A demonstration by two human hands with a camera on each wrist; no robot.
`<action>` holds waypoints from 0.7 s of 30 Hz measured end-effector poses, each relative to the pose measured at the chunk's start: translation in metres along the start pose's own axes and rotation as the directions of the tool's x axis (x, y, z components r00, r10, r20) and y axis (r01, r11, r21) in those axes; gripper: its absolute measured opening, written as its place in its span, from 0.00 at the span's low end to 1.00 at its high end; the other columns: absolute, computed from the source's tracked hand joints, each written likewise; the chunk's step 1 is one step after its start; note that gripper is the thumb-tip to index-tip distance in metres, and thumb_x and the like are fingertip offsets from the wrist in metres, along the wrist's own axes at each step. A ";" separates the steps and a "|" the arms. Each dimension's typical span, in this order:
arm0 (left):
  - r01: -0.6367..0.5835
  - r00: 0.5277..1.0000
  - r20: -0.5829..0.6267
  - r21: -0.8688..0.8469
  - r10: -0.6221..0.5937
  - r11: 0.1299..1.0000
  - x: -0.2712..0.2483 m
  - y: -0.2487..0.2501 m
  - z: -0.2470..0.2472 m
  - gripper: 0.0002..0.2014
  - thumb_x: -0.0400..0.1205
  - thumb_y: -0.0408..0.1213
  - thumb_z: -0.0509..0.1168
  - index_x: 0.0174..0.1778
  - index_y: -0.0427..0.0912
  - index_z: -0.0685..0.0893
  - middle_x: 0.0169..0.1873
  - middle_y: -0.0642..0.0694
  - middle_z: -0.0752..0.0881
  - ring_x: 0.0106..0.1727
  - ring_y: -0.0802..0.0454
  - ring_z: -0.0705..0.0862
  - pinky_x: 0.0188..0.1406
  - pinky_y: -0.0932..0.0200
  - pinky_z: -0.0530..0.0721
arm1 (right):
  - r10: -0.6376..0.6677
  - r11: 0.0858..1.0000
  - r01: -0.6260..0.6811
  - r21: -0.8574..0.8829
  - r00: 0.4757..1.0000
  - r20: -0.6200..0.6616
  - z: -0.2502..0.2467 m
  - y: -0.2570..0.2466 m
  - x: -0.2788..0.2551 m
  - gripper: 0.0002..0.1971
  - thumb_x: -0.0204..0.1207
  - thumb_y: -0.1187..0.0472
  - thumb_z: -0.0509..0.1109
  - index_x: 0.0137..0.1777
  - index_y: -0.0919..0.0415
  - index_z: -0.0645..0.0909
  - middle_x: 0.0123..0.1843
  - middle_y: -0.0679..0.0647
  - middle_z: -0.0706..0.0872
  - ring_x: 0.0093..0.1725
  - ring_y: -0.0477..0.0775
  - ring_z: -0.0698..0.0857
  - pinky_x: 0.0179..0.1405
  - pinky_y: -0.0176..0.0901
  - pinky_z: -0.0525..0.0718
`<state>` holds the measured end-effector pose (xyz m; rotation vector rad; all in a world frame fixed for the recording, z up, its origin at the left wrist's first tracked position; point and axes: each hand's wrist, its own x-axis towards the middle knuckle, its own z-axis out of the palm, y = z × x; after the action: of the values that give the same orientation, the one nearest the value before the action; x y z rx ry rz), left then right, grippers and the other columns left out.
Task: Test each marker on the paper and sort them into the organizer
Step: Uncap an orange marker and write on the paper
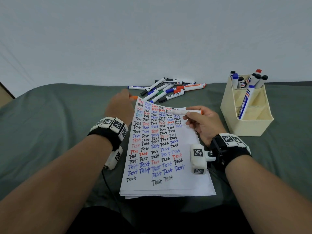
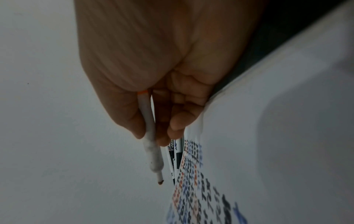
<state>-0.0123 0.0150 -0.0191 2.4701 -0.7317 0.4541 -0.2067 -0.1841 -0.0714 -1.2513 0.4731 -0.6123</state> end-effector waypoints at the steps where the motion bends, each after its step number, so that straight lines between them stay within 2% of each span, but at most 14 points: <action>1: -0.008 0.999 -0.033 -0.024 0.007 1.000 0.001 -0.001 0.000 0.06 0.88 0.36 0.59 0.54 0.41 0.80 0.46 0.43 0.85 0.44 0.43 0.81 0.40 0.48 0.78 | 0.001 1.000 -0.001 0.001 1.000 0.007 0.001 0.000 0.000 0.08 0.78 0.70 0.76 0.56 0.63 0.87 0.43 0.66 0.92 0.33 0.54 0.85 0.32 0.39 0.83; 3: -0.057 0.998 -0.041 -0.077 0.053 0.995 0.001 -0.001 0.003 0.05 0.89 0.39 0.60 0.52 0.44 0.80 0.43 0.47 0.85 0.39 0.49 0.79 0.33 0.55 0.72 | -0.002 1.000 0.002 0.000 1.000 0.024 0.001 -0.002 -0.002 0.09 0.78 0.70 0.76 0.56 0.62 0.87 0.46 0.66 0.93 0.33 0.53 0.84 0.32 0.39 0.83; 6: -0.166 0.983 0.064 -0.119 0.175 0.979 0.000 0.003 0.008 0.05 0.89 0.42 0.62 0.54 0.48 0.82 0.35 0.54 0.82 0.32 0.57 0.77 0.28 0.60 0.66 | -0.017 1.000 0.017 0.000 0.999 0.043 0.002 -0.003 -0.004 0.10 0.78 0.71 0.75 0.56 0.61 0.84 0.48 0.66 0.93 0.32 0.53 0.84 0.30 0.39 0.82; 8: -0.214 0.961 0.146 -0.153 0.236 0.965 -0.002 0.005 0.011 0.07 0.88 0.46 0.62 0.55 0.50 0.83 0.32 0.57 0.80 0.30 0.59 0.77 0.27 0.60 0.66 | -0.021 1.000 0.022 -0.016 0.998 0.055 0.002 -0.003 -0.004 0.10 0.78 0.71 0.76 0.57 0.61 0.84 0.49 0.65 0.93 0.32 0.52 0.83 0.31 0.38 0.83; 11: -0.273 0.920 0.238 -0.181 0.311 0.945 -0.005 0.008 0.012 0.09 0.88 0.51 0.63 0.56 0.52 0.82 0.32 0.58 0.82 0.30 0.61 0.79 0.27 0.62 0.69 | -0.024 0.999 0.027 -0.038 0.998 0.064 0.001 -0.002 -0.004 0.10 0.78 0.69 0.77 0.57 0.61 0.86 0.49 0.64 0.93 0.33 0.51 0.83 0.31 0.38 0.82; 14: -0.335 0.885 0.284 -0.167 0.370 0.928 -0.008 0.010 0.010 0.09 0.88 0.50 0.63 0.59 0.52 0.83 0.33 0.63 0.81 0.30 0.65 0.78 0.28 0.65 0.70 | -0.028 0.998 0.032 -0.058 0.996 0.080 -0.001 -0.001 -0.004 0.10 0.77 0.68 0.79 0.56 0.60 0.87 0.49 0.62 0.94 0.33 0.49 0.83 0.31 0.37 0.82; 16: -0.347 0.869 0.313 -0.170 0.384 0.922 -0.010 0.013 0.008 0.09 0.88 0.49 0.63 0.60 0.53 0.83 0.35 0.61 0.83 0.29 0.63 0.79 0.29 0.64 0.73 | -0.029 0.997 0.035 -0.063 0.996 0.088 -0.001 0.000 -0.003 0.09 0.76 0.68 0.79 0.55 0.59 0.88 0.49 0.62 0.94 0.33 0.49 0.83 0.31 0.37 0.81; 18: -0.353 0.857 0.323 -0.200 0.401 0.914 -0.012 0.016 0.007 0.07 0.88 0.48 0.64 0.58 0.53 0.83 0.33 0.60 0.83 0.28 0.64 0.80 0.26 0.70 0.71 | -0.032 0.997 0.038 -0.064 0.995 0.100 0.000 0.001 -0.003 0.09 0.75 0.68 0.79 0.52 0.56 0.89 0.49 0.64 0.94 0.33 0.49 0.82 0.31 0.37 0.80; 21: -0.376 0.836 0.351 -0.193 0.421 0.906 -0.016 0.021 0.004 0.06 0.88 0.48 0.64 0.57 0.55 0.83 0.32 0.61 0.82 0.30 0.68 0.79 0.26 0.69 0.67 | -0.035 0.997 0.043 -0.070 0.992 0.124 0.001 0.000 -0.005 0.11 0.74 0.70 0.79 0.45 0.51 0.92 0.47 0.63 0.94 0.32 0.48 0.82 0.31 0.35 0.81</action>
<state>-0.0362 0.0042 -0.0212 2.3132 -1.4125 0.0556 -0.2098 -0.1800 -0.0714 -1.3609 0.3720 -0.5519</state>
